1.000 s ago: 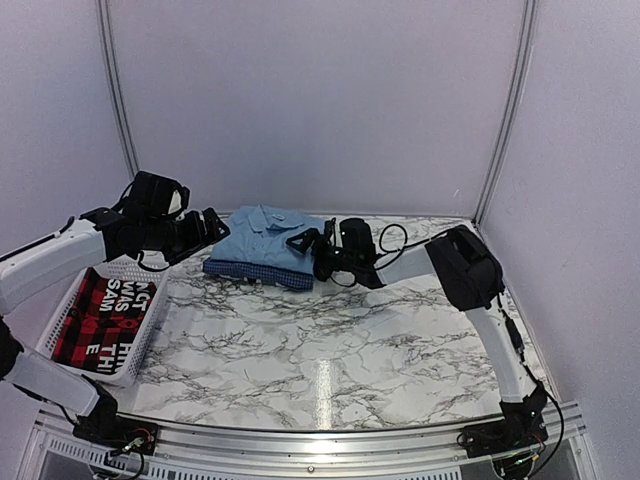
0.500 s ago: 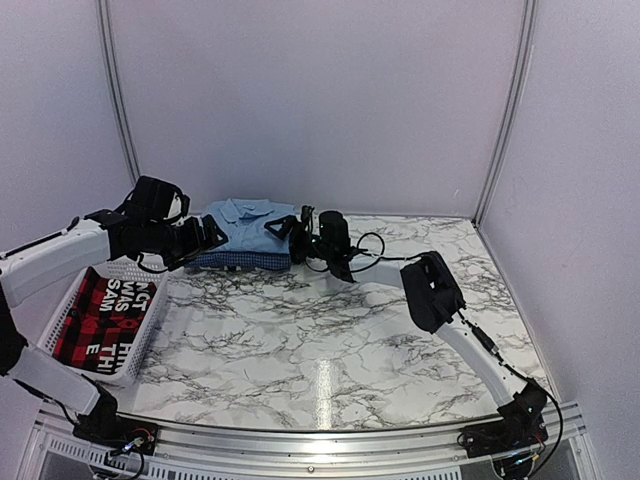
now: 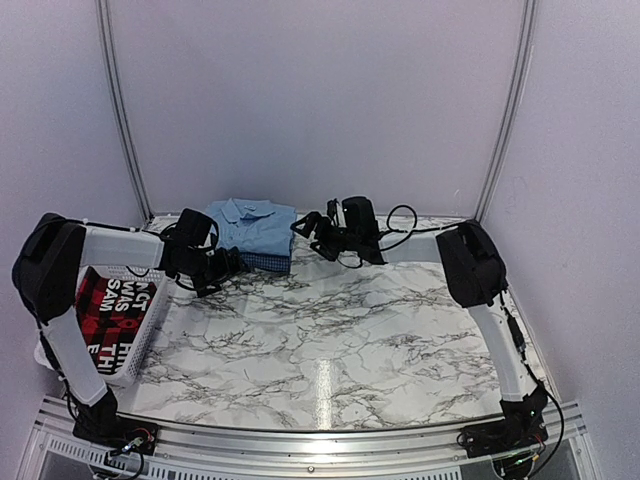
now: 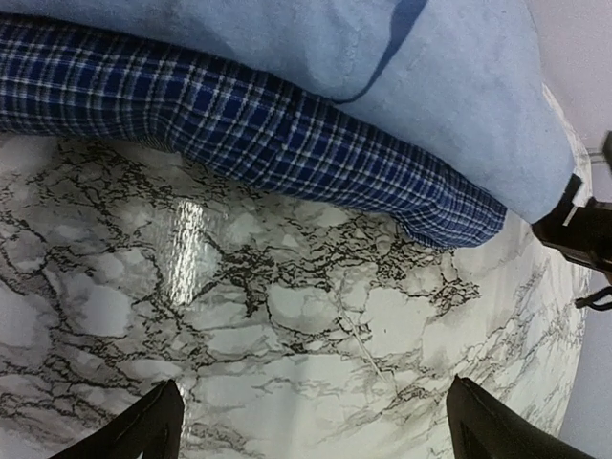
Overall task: Fold and stack the long sleeve shirts
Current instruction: Move the square-folded shirt to the corner of the board.
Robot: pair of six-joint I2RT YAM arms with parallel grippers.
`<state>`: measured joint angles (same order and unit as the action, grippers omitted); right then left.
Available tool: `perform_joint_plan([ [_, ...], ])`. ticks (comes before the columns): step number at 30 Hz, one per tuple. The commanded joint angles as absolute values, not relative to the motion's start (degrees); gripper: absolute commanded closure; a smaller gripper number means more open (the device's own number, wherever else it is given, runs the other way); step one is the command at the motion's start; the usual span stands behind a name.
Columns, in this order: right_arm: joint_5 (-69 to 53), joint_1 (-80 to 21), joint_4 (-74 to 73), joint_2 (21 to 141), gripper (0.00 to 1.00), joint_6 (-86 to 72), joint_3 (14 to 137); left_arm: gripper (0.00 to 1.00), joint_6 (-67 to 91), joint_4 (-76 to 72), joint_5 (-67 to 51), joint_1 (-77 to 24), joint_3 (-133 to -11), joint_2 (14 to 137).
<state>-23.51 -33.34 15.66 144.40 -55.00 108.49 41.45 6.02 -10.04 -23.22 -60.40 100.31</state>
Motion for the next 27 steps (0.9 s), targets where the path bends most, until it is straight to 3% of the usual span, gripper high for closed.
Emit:
perform_joint_plan([
  [1, -21.18, -32.31, 12.25, 135.37, 0.01, -48.29, 104.33, 0.01, 43.16, 0.55, -12.14, -23.07, -64.47, 105.23],
  [13, -21.09, -31.53, 10.2, 120.34, 0.01, -42.78, 91.47, 0.01, 44.56, -6.56, -14.74, -23.01, -70.71, 117.36],
  [27, -19.91, -31.71, 8.55, 106.78, 0.01, -39.19, 78.48, 0.01, 42.89, -2.27, -14.28, -21.12, -84.87, 127.88],
])
